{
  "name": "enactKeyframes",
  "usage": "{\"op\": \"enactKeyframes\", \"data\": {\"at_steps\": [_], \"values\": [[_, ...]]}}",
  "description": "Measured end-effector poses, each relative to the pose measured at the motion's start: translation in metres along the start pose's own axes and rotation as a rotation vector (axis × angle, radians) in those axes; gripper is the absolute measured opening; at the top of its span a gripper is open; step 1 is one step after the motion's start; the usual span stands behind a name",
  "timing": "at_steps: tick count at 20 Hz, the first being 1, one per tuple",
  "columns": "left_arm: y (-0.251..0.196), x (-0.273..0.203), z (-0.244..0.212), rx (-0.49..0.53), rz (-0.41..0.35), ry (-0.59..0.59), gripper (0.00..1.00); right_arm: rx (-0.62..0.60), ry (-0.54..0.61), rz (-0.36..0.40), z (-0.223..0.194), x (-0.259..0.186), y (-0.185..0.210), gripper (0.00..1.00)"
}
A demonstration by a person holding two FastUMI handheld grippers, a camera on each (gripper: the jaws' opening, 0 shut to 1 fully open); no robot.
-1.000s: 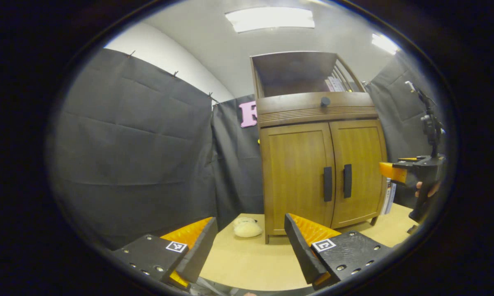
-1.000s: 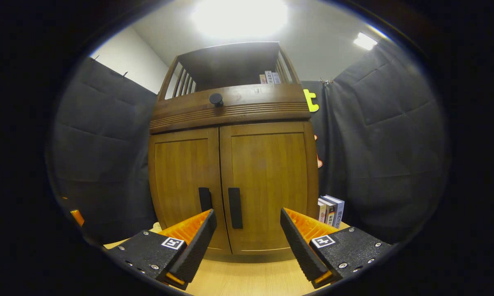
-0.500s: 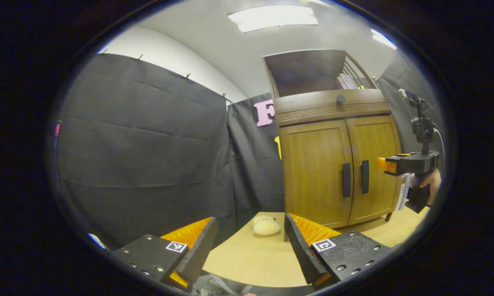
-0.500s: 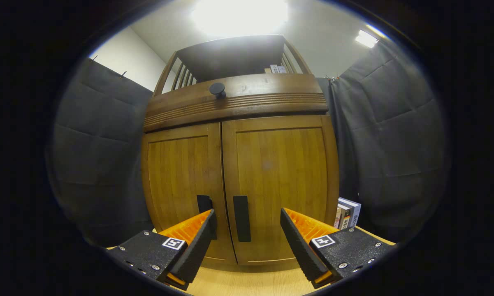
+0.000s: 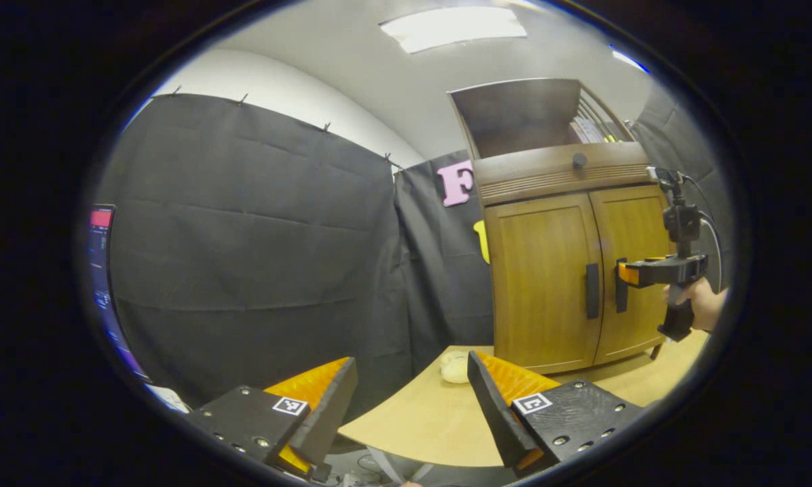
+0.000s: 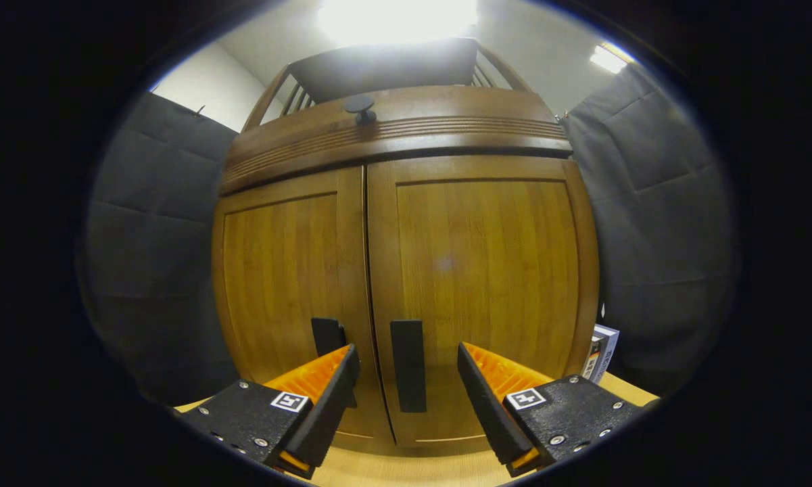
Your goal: Open the right door of the double-door shoe cabinet with the right hand, and open the left door with the left hand.
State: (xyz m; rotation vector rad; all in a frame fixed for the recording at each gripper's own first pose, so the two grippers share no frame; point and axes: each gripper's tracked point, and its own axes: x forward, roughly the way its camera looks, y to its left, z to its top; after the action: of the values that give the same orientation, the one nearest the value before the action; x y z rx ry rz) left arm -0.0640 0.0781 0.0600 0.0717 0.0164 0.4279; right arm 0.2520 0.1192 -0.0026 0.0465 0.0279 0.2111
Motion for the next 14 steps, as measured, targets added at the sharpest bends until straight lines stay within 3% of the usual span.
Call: {"op": "enactKeyframes", "data": {"at_steps": [2, 6, 13, 14], "values": [[0.001, 0.001, -0.001, 0.001, 0.013, 0.002, 0.99, -0.003, 0.024, -0.002, -0.008, 0.014, -0.001, 0.88], [0.001, 0.002, -0.001, 0.005, 0.026, 0.008, 0.99, 0.016, 0.082, -0.004, -0.027, 0.032, 0.0, 0.77], [0.001, 0.001, -0.002, 0.002, 0.04, 0.015, 0.99, 0.062, 0.11, 0.009, -0.036, 0.059, -0.001, 0.49], [0.002, 0.002, -0.002, 0.002, 0.041, 0.016, 0.94, 0.06, 0.127, 0.006, -0.04, 0.063, -0.001, 0.45]]}}
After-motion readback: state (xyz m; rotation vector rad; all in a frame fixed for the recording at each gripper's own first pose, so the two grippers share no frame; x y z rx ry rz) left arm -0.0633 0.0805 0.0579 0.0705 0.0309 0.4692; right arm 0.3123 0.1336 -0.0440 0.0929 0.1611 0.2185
